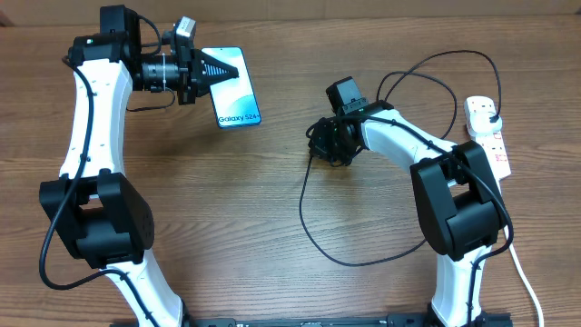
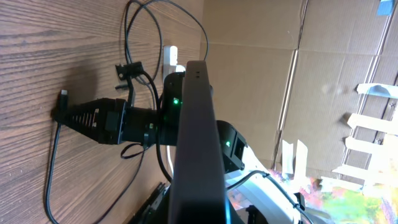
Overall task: Plug charger to phone and switch on socket
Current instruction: 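Lower the right gripper and grasp the black cable's USB-C plug, then lift the plug with the right gripper toward the phone's bottom port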
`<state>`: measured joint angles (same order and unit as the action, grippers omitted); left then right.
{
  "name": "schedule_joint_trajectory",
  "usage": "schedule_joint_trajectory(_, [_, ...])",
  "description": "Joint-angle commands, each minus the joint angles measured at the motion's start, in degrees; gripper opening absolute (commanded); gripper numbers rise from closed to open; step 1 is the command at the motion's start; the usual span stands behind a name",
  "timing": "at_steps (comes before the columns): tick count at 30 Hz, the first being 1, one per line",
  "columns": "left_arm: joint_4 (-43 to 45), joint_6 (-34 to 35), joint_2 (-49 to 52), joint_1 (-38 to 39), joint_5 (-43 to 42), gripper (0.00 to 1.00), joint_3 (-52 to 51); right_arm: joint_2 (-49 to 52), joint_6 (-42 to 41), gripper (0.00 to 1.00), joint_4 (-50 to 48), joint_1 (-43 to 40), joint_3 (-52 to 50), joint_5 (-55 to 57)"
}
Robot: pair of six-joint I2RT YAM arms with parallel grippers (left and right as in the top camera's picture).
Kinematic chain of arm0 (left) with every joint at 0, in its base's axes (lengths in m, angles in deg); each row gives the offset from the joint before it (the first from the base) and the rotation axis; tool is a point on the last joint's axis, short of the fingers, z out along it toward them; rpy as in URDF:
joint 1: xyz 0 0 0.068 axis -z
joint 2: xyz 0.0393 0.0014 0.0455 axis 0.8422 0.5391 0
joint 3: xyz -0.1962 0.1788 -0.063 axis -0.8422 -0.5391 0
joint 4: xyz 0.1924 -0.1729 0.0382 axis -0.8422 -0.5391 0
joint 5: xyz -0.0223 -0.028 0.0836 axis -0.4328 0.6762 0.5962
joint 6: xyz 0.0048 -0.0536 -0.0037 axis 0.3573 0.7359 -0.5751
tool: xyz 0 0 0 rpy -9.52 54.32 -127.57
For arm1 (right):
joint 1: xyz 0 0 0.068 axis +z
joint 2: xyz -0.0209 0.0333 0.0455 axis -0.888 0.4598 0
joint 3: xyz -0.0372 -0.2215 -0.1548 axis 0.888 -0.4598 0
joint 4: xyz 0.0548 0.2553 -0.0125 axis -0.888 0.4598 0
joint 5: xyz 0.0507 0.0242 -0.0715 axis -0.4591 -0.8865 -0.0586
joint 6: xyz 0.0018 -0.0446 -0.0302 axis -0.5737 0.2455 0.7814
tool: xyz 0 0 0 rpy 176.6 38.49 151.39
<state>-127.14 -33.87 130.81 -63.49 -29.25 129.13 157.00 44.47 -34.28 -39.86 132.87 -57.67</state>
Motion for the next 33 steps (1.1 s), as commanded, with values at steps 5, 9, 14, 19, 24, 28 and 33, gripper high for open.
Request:
schedule_joint_trajectory(5, [-0.5,0.2,-1.0,0.0,-2.0,0.04,0.9,-0.3,16.2,0.04,-1.7,-1.8,-0.8,-10.0])
schedule_joint_trajectory(9, [-0.5,0.1,-1.0,0.0,-2.0,0.04,0.9,-7.1,24.4,0.04,-2.2,-1.9,-0.8,-16.2])
schedule_joint_trajectory(14, [-0.5,0.1,-1.0,0.0,-2.0,0.04,0.9,-16.6,29.0,0.04,0.5,-2.2,-0.8,-18.2])
schedule_joint_trajectory(19, [-0.5,-0.1,-1.0,0.1,-2.1,0.04,0.9,-24.8,33.3,0.04,5.9,-2.7,-0.8,-20.6])
schedule_joint_trajectory(24, [-0.7,-0.9,-1.0,0.7,-3.0,0.04,0.9,-33.0,36.7,0.04,12.8,-2.7,-0.8,-21.3])
schedule_joint_trajectory(28, [-1.2,-1.9,-1.0,1.8,-3.3,0.04,0.9,-40.3,37.0,0.04,16.3,-2.3,-2.1,-21.3])
schedule_joint_trajectory(33, [-1.1,-3.9,-1.0,3.3,-6.3,0.04,0.9,-46.6,33.3,0.04,15.0,-2.1,-6.5,-22.8])
